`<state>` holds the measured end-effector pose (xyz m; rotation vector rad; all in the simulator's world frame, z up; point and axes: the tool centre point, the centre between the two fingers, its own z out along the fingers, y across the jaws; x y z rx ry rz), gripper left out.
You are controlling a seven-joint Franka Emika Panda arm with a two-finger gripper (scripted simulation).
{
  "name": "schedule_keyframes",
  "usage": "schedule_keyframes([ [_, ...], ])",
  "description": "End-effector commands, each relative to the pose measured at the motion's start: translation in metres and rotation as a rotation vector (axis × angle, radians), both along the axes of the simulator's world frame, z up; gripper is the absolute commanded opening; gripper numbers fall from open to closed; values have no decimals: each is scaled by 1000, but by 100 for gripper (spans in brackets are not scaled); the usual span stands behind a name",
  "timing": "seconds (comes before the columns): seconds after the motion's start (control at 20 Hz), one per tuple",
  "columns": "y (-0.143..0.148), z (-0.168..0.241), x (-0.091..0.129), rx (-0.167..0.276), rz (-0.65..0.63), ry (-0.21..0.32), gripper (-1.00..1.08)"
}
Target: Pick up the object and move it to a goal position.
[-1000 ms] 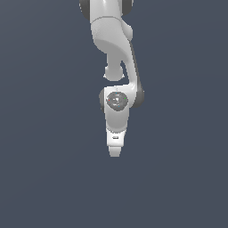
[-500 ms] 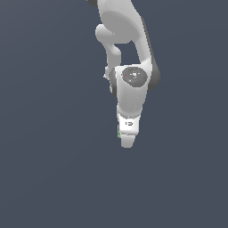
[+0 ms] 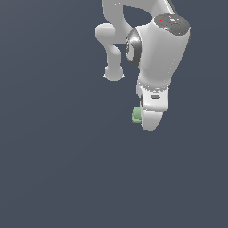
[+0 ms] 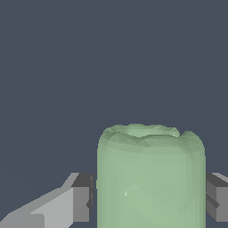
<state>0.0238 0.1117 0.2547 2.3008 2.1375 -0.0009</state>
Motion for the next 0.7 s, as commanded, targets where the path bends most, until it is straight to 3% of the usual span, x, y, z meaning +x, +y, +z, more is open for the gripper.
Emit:
schedule_keyframes([
  [0.0, 14, 27, -2, 1, 0, 1, -100],
  [0.3, 43, 82, -5, 1, -1, 1, -100],
  [0.65, 62, 119, -5, 1, -3, 0, -100],
])
